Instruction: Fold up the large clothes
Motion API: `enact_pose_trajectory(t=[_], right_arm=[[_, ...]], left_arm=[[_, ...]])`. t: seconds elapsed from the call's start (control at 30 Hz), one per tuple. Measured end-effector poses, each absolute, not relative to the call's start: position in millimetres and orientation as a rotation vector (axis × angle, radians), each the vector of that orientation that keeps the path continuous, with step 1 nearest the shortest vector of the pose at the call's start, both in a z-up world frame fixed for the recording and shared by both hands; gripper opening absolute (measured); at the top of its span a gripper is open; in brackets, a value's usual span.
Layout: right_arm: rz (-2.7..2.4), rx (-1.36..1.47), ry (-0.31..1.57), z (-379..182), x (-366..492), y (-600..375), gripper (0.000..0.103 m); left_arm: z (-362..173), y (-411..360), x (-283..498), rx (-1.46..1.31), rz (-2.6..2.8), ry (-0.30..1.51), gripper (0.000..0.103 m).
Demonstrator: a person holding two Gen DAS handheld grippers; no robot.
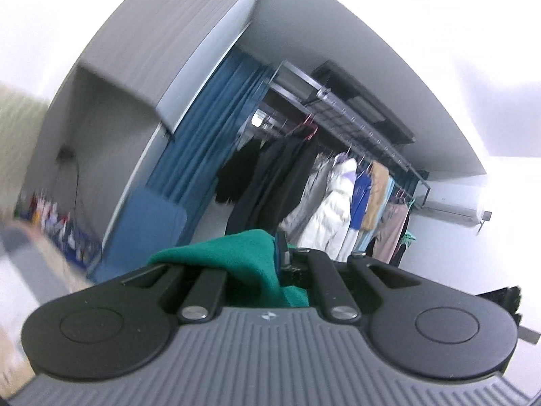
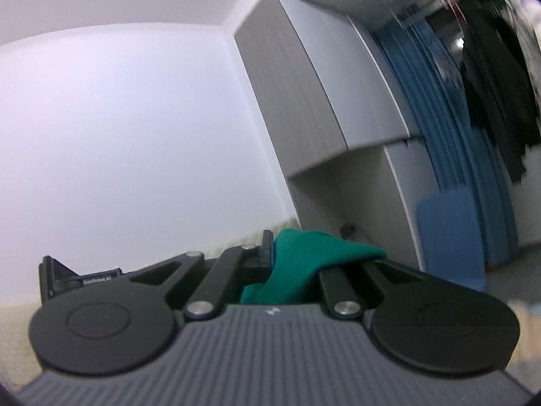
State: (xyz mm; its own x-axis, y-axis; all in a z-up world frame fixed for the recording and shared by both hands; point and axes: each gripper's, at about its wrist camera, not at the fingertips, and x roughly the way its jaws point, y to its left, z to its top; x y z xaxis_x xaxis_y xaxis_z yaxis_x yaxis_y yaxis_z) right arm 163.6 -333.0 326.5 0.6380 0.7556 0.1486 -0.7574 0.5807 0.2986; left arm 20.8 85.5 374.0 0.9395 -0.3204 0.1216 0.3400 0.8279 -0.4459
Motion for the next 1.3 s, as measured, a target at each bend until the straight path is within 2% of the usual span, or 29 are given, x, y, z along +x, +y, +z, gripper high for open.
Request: enact_pose_trajectory(t=[0.23,0.33,0.37,0.47,0.63,1.07,1.2,1.3], right_arm=[[0.838,0.327,-0.137,402,176,-338,0.008],[0.793,0.314,-0.156,403,197,-334,0.008],[0.778,0.316,-0.148,397,205,-333,0.008],[0.725,0.304,-0.079,362,244,-327,0.008],[0.66,0.3,0.102,262,321,-316,0.008],[0.498,0.204,0.403,-15,521,-235,0.008],[0.475,0.155,0.468,-77,546,-213,0.009],[0.451,0.143,0.509,-109,562,-199,0.009]], left_arm=[[478,80,35,-0.467,-0.352,-0.102,0.007],[483,75,69,-0.459,-0.34,-0.073,0.008],[470,74,92,-0.453,-0.331,-0.052,0.008],[425,70,147,-0.435,-0.297,0.047,0.008],[317,75,231,-0.422,-0.251,0.171,0.008],[-26,134,490,-0.443,-0.126,0.479,0.008],[-101,145,537,-0.419,-0.108,0.551,0.008],[-129,152,558,-0.398,-0.099,0.606,0.008]])
